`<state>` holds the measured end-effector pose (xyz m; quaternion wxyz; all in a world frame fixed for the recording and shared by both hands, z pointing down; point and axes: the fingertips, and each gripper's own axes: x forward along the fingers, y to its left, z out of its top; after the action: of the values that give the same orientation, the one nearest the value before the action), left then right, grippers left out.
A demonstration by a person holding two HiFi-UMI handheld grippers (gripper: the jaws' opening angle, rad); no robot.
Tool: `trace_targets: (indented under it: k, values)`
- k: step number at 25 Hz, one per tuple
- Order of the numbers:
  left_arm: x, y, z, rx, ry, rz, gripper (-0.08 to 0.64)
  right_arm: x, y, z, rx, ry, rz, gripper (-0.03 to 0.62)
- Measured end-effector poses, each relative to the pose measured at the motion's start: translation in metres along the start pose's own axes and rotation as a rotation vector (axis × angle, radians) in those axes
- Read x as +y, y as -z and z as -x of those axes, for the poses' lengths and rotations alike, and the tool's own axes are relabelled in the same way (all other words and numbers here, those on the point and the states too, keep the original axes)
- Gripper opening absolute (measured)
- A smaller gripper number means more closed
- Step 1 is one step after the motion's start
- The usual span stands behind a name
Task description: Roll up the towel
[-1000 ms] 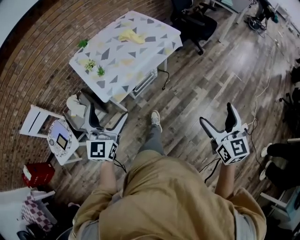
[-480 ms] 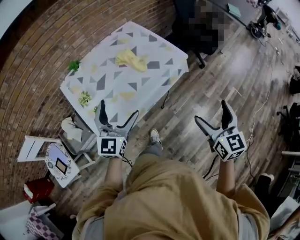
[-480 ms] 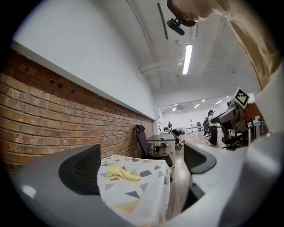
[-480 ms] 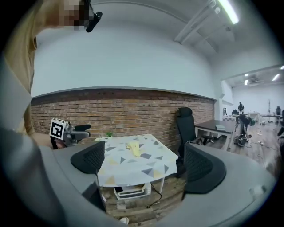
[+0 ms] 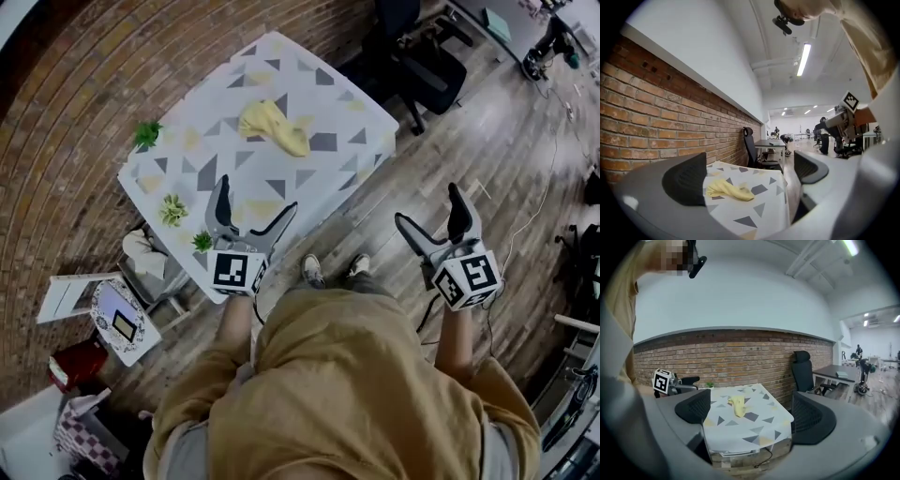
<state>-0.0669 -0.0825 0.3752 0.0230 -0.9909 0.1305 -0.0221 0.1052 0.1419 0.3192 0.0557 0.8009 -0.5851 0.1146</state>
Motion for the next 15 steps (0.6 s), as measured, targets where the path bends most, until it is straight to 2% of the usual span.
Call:
trace_targets:
  k: [5,11,15]
  values:
    - [0.007,0.007,-0.010,0.043,-0.059,-0.008,0.612,-0.009,0.000,-0.049,-0.009,-0.113,-0.002,0.531]
    - [0.025,0.003,-0.033,0.072,-0.218,-0.018,0.612,-0.022,-0.021,-0.126,-0.034,-0.311,0.036,0.530]
    - [0.020,-0.004,-0.065,0.095,-0.282,-0.046,0.612,-0.034,-0.036,-0.169,-0.033,-0.450,0.074,0.529]
